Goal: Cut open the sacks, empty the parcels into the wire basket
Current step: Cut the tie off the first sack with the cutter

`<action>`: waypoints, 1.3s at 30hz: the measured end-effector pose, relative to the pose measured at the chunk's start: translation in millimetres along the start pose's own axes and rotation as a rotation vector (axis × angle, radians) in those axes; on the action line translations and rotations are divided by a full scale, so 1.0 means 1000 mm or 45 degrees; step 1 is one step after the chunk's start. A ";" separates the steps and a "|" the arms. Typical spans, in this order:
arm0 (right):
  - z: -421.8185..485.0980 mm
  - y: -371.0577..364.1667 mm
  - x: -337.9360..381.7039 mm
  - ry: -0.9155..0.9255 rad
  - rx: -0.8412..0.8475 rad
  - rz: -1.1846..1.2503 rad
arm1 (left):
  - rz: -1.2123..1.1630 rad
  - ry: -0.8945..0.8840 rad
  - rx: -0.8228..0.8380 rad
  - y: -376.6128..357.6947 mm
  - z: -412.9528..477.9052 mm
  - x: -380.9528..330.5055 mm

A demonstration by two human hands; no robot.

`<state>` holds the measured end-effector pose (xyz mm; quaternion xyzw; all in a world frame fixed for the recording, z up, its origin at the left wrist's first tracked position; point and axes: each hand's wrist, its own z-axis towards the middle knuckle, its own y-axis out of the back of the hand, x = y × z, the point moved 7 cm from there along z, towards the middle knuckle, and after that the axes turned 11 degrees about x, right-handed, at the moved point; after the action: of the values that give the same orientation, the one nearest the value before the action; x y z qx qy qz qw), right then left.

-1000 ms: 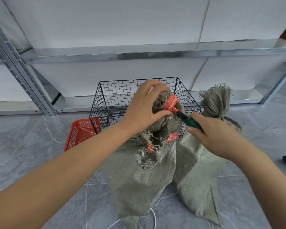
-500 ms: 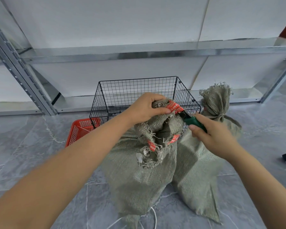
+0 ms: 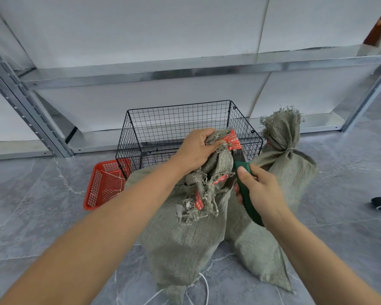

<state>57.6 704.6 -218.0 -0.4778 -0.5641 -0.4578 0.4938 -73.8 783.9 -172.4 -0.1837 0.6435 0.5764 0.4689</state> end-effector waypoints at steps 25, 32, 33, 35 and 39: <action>0.008 -0.007 0.011 -0.229 0.123 0.204 | 0.339 -0.018 -0.064 0.012 -0.003 -0.004; 0.014 0.017 0.023 0.000 0.097 -0.479 | 0.285 -0.024 0.248 0.025 -0.004 -0.008; 0.015 0.021 0.028 0.043 0.070 -0.599 | 0.294 -0.038 0.256 0.026 -0.004 -0.009; 0.017 0.023 0.031 0.039 0.100 -0.532 | 0.276 -0.038 0.239 0.026 -0.003 -0.009; 0.021 0.027 0.028 -0.170 0.379 -0.331 | 0.156 -0.012 0.223 0.024 -0.006 -0.001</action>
<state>80.6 731.2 -191.1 -0.3518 -0.7140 -0.3967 0.4572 -94.1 784.2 -158.9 -0.0997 0.6992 0.5464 0.4501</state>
